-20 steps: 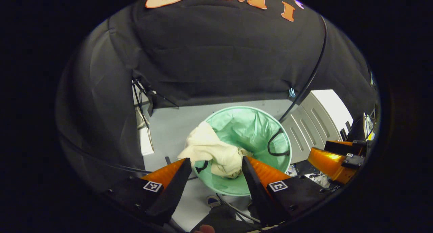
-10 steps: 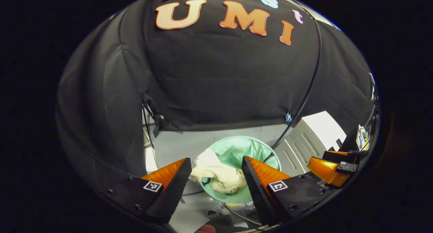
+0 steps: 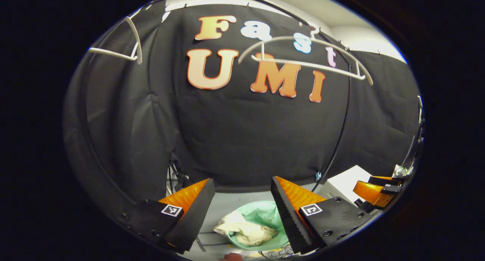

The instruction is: Grasp the clothes on the hanger with both hands and then place them into the laundry hamper below.

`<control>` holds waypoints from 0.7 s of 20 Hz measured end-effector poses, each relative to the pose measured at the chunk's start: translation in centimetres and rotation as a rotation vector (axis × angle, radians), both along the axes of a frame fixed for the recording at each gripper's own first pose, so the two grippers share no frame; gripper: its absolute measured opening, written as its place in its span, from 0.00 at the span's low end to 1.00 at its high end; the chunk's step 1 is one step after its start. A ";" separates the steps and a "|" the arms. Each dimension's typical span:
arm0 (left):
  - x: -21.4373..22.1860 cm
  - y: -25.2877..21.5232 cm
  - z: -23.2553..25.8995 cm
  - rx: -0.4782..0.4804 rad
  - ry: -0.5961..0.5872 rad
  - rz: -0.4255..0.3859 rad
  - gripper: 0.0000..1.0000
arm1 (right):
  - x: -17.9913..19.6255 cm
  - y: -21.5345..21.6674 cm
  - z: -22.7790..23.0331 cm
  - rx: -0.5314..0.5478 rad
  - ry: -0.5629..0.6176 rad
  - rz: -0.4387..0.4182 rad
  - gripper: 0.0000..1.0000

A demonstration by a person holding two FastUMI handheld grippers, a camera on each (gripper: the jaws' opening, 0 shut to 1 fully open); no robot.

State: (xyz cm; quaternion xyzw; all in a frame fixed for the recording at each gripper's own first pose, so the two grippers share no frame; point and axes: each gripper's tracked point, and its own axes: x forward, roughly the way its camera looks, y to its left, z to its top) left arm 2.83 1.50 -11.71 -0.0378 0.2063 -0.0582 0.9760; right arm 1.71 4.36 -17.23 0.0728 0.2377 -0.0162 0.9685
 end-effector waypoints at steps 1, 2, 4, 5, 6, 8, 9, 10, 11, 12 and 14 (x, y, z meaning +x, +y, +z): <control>0.2 0.6 1.6 0.002 -0.038 0.007 0.98 | 0.2 -0.1 1.7 -0.009 -0.035 -0.001 0.93; 0.5 0.9 3.2 0.004 -0.079 0.013 0.97 | 0.4 -0.4 3.3 -0.021 -0.067 -0.001 0.93; 0.9 1.6 6.7 0.007 -0.158 0.026 1.00 | 0.2 -0.7 6.9 -0.055 -0.143 0.001 0.93; 1.0 1.8 8.8 0.005 -0.190 0.033 0.94 | 0.0 -0.9 8.8 -0.076 -0.180 0.000 0.96; 1.1 2.0 10.9 -0.001 -0.217 0.034 0.94 | 0.0 -1.3 10.5 -0.096 -0.211 -0.003 0.93; 0.6 1.8 13.3 -0.030 -0.274 0.028 1.00 | -0.1 -1.5 13.7 -0.128 -0.283 -0.009 0.93; 0.3 1.7 14.7 -0.042 -0.304 0.026 0.97 | -0.1 -2.0 15.3 -0.148 -0.323 -0.014 0.93; 0.1 2.0 15.4 -0.044 -0.325 0.031 0.99 | -0.3 -2.2 16.8 -0.165 -0.359 -0.020 0.93; -0.2 2.2 15.4 -0.042 -0.337 0.035 1.00 | -0.6 -2.3 17.6 -0.174 -0.379 -0.027 0.93; -0.4 1.8 15.6 -0.042 -0.345 0.035 1.00 | -0.9 -2.6 18.2 -0.177 -0.390 -0.032 0.93; -1.1 1.8 16.1 -0.031 -0.366 0.030 1.00 | -1.4 -2.9 18.8 -0.188 -0.404 -0.034 0.93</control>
